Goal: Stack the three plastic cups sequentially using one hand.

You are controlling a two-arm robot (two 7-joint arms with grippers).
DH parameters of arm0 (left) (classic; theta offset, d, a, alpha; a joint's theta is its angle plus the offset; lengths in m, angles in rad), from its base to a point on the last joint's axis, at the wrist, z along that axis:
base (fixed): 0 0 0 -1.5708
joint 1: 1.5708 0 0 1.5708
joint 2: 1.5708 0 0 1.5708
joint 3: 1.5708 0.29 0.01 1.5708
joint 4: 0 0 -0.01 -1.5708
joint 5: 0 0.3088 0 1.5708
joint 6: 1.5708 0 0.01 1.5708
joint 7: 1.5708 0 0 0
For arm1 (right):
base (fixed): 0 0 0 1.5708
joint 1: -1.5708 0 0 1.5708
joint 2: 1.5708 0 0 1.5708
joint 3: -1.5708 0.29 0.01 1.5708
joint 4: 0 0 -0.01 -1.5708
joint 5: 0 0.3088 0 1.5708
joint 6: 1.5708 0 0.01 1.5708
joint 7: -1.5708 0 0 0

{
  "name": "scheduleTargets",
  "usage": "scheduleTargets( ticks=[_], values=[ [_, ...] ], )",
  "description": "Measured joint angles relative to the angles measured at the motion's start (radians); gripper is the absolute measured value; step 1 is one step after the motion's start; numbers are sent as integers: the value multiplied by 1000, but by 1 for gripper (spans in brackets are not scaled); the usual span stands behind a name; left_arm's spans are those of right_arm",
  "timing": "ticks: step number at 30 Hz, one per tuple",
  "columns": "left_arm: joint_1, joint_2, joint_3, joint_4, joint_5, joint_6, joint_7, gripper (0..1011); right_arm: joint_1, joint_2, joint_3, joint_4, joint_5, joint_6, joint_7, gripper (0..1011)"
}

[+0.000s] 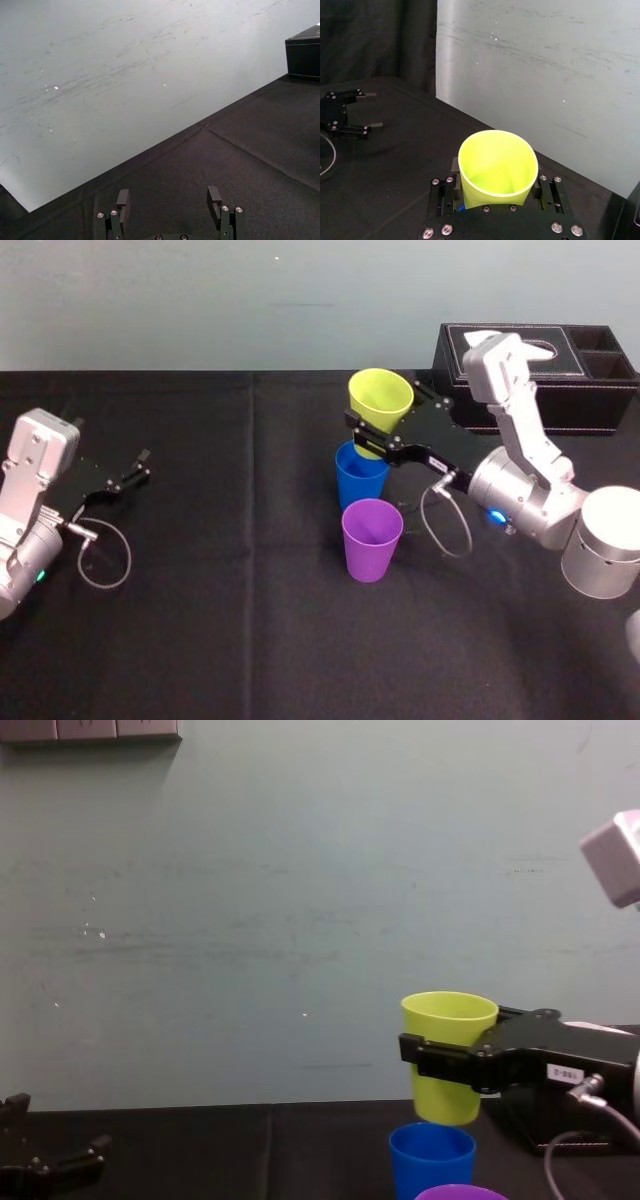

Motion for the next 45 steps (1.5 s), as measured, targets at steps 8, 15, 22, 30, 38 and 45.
scheduleTargets(
  ticks=[8,15,22,30,38,45],
  values=[
    [0,0,0,0,0,0,0,1011,27,-18,-17,55,-7,-23,5,741],
    [0,0,0,0,0,0,0,1011,42,-26,-29,93,-13,-40,14,739],
    [0,0,0,0,0,0,0,1011,52,-35,-39,125,-17,-51,20,741],
    [0,0,0,0,0,0,0,1011,57,-40,-43,147,-20,-58,23,741],
    [0,0,0,0,0,0,0,1011,65,-48,-48,185,-25,-67,25,739],
    [0,0,0,0,0,0,0,1011,69,-53,-51,207,-30,-75,27,741]
  ],
)
